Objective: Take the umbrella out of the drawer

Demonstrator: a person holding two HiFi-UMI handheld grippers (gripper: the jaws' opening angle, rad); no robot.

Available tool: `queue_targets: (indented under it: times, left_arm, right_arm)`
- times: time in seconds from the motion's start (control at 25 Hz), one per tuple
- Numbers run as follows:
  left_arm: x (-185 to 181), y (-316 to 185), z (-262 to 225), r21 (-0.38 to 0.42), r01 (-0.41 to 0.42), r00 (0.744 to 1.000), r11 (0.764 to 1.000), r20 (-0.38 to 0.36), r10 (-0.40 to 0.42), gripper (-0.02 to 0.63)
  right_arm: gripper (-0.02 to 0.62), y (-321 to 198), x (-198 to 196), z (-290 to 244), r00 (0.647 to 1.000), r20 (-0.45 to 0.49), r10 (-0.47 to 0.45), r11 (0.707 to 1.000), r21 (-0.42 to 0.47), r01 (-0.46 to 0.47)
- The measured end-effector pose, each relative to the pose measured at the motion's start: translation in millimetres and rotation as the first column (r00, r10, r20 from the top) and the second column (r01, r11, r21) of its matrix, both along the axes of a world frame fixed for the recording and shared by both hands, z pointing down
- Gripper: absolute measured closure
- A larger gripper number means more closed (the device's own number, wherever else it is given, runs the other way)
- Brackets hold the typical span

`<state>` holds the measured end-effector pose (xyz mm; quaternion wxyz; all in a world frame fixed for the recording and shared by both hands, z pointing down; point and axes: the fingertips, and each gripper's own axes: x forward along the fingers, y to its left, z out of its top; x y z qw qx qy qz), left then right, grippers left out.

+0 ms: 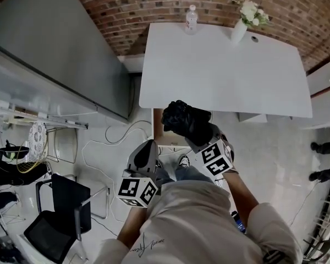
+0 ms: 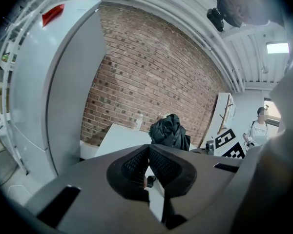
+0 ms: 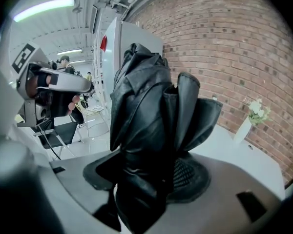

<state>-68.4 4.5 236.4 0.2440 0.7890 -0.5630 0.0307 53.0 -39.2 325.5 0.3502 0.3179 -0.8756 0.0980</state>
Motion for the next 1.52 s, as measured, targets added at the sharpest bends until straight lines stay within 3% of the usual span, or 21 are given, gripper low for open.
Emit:
queue_targets:
  times: [0.6, 1.04, 1.52]
  left_arm:
    - [-8.9, 1.5, -9.5, 0.028, 0.048, 0.999, 0.998, -0.012, -0.048, 0.589]
    - [-26.6, 8.8, -15.7, 0.048, 0.102, 0.995, 0.994, -0.018, -0.101, 0.589]
    - [-24.4, 13.9, -22.6, 0.061, 0.115, 0.993, 0.991, -0.014, -0.114, 0.589]
  right_arm:
    - [0.325, 6.1, 21.7, -57.3, 0.985, 0.155, 0.077, 0.989, 0.109, -0.095]
    - [0.325, 10.1, 39.2, -83.0, 0.962, 0.236, 0.141, 0.974, 0.140, -0.177]
    - [0.325, 12.1, 58.3, -110.3, 0.906, 0.369, 0.206, 0.946, 0.162, -0.281]
